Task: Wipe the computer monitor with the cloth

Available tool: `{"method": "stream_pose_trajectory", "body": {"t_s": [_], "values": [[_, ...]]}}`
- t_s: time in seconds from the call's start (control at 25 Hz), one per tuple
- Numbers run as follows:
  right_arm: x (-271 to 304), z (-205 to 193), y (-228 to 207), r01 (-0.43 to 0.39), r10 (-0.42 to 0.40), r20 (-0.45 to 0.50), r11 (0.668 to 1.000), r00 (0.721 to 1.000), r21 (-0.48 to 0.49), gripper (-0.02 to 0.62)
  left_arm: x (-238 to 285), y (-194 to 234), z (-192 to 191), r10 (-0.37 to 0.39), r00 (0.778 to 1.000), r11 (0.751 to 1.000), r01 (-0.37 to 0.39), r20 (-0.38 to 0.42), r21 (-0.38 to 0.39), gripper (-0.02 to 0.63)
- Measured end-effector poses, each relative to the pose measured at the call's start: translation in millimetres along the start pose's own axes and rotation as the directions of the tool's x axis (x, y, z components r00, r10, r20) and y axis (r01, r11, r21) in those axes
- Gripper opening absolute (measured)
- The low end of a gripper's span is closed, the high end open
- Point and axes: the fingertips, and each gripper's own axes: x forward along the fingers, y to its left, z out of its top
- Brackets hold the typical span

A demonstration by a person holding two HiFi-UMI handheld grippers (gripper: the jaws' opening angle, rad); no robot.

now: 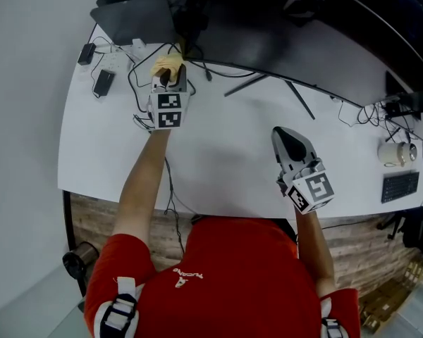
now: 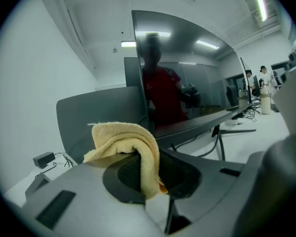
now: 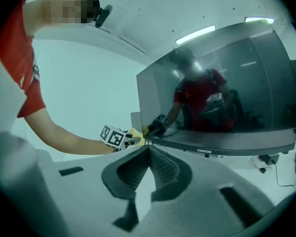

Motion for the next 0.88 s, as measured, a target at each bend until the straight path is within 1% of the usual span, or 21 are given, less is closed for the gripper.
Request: {"method": "stream_pose_trajectory", "body": {"t_s": [0.12, 0.24, 0.4, 0.6, 0.88], "values": [[-1, 0, -2, 0.005, -0.005, -0.003, 1.000, 1.000, 0.000, 0.005, 0, -1, -12, -0.004, 1.000, 1.000, 0.004, -0.023, 0.003, 0.055], [-2, -1, -4, 0.009, -0.009, -0.007, 1.000, 1.000, 0.002, 0.005, 0, -4, -16, -0.008, 1.000, 1.000, 0.008, -0.025, 0.005, 0.055], [-4, -3, -4, 0.009, -0.009, -0.007, 1.000, 1.000, 0.011, 0.005, 0, -10, -10, -0.019, 1.000, 1.000, 0.019, 0.000, 0.002, 0.055], [-12, -2, -6, 0.015, -0.015, -0.003, 1.000, 1.000, 0.005, 0.005, 0, -20, -7, -0.015, 1.000, 1.000, 0.015, -0.001, -0.012, 0.055], [-32, -1, -15, 0.032, -0.033, 0.008, 0.999, 0.999, 0.007, 0.003, 2, -54, 2, -0.049, 0.999, 0.999, 0.049, -0.005, 0.004, 0.055]]}}
